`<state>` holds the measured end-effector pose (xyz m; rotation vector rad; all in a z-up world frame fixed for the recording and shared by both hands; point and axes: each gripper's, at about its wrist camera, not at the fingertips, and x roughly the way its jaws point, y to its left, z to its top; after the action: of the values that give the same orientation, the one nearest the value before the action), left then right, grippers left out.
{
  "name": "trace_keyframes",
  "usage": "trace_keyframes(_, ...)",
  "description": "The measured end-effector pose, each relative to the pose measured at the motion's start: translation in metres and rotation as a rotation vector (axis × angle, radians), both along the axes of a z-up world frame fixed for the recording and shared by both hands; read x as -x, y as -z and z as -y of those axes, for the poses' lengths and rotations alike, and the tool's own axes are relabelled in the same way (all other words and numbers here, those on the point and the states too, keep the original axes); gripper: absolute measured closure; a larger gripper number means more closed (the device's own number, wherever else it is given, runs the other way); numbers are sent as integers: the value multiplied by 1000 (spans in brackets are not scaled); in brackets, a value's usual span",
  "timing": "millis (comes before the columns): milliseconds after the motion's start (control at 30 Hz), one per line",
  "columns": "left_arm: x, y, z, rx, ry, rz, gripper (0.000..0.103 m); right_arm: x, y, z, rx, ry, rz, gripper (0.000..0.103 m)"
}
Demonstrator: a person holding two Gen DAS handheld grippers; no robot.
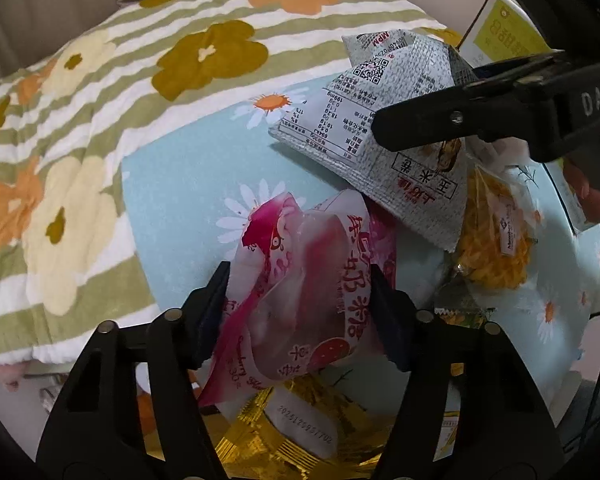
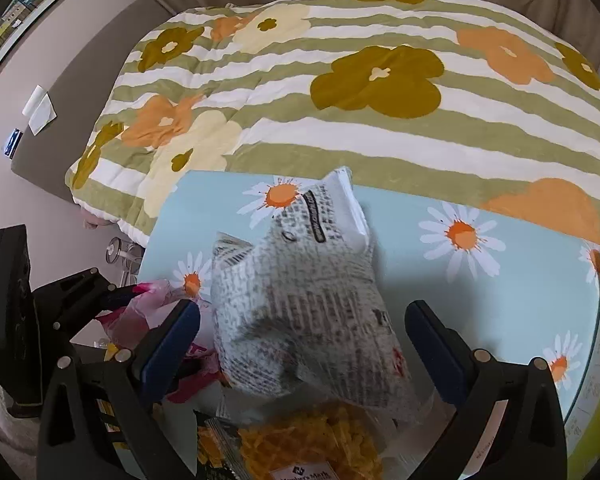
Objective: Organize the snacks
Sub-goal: 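Grasp the pink-red packet with the left tool while the right tool grasps the grey printed bag, then carry both packets into the yellow box and open both tools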
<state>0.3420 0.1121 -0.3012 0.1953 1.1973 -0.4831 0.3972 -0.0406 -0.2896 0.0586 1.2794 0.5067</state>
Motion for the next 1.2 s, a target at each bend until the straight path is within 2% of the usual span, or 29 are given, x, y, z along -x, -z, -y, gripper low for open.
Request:
trace_keyframes(300,-5,-2,-16,43,-59,-13,47,-3,2,4,-24,13,-17,1)
trace_keyframes(533,-7,-6,-27,24,-106,-11,47,-1,2,2,-12,-4,-15,1)
trace_keyframes(567,-7,-6,-28,22,-110,-9,47,0,2,1,-12,-8,-15,3)
trace_keyframes(633,-6,-7,-29,21,-115,-7,47,2,3,-1,-12,-15,-13,16)
trace_keyframes(667,-5,-8,-30,20,-120,-5,47,3,3,-2,-25,-25,-20,33)
trace_keyframes(700,-5,-9,-30,20,-122,-4,47,4,2,-2,-25,-25,-19,38)
trace_keyframes(800,-2,-14,-32,21,-135,3,48,8,-4,-4,-9,-23,5,41)
trace_keyframes(1000,2,-41,-38,29,-184,27,48,20,-45,9,-49,28,74,41)
trace_keyframes(1200,3,-94,-28,36,-212,125,48,34,-97,37,-95,89,151,41)
